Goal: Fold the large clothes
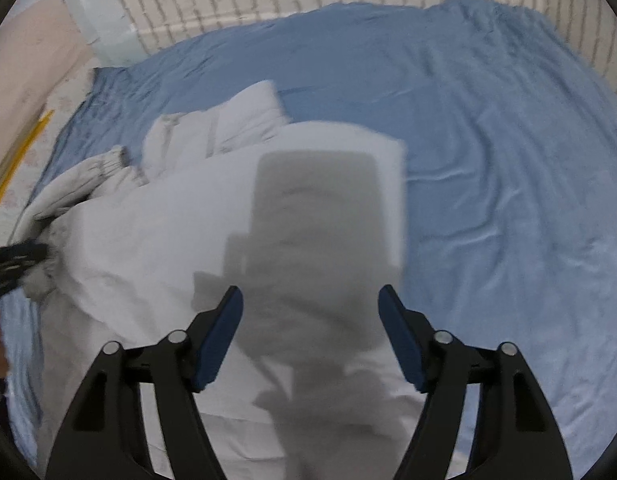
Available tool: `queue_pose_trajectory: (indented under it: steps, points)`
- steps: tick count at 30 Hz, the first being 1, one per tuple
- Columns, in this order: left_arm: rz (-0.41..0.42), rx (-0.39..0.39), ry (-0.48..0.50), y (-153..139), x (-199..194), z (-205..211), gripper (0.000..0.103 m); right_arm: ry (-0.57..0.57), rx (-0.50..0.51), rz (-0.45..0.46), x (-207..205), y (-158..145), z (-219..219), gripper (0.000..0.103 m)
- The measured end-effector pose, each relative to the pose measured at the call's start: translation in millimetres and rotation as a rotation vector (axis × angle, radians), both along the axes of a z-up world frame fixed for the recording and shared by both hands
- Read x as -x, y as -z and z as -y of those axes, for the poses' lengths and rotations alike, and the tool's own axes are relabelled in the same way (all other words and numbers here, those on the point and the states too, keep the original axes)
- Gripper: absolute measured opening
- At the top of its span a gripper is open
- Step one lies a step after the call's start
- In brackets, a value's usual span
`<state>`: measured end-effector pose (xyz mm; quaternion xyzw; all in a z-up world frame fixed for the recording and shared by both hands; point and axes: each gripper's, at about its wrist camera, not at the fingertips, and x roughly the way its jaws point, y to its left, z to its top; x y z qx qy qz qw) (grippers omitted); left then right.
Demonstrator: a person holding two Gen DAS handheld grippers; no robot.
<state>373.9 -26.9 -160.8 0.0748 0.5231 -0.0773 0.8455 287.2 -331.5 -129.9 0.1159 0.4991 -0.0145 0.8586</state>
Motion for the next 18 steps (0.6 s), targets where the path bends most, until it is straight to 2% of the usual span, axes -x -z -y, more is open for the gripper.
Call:
queue_pose_trajectory:
  steps: [1,2,3,5,10,15,18]
  points:
    - [-0.030,0.014,0.000,9.3,-2.3,5.4,0.017,-0.009,-0.004,-0.010,-1.8,4.3,-6.1,0.038]
    - [-0.059,0.029,-0.004,20.3,-6.7,10.2,0.016,-0.032,-0.010,-0.033,-5.2,11.9,-14.5,0.017]
    - [-0.071,0.018,-0.011,28.4,-8.7,12.0,0.016,-0.042,-0.003,-0.040,-6.4,15.6,-19.8,0.014]
    - [-0.119,-0.001,-0.014,50.4,-12.3,13.4,0.014,-0.059,0.048,-0.050,-8.1,21.9,-28.5,0.014]
    - [-0.125,-0.041,0.015,67.8,-9.7,20.2,0.014,-0.090,0.119,-0.097,-21.8,43.6,-33.3,0.009]
    - [-0.174,0.003,-0.007,77.8,-26.0,18.2,0.014,-0.081,0.093,-0.120,-43.9,56.0,-26.2,0.009]
    - [-0.180,-0.018,-0.010,85.1,-36.6,24.9,0.014,-0.076,0.068,-0.136,-54.3,64.8,-23.2,0.009]
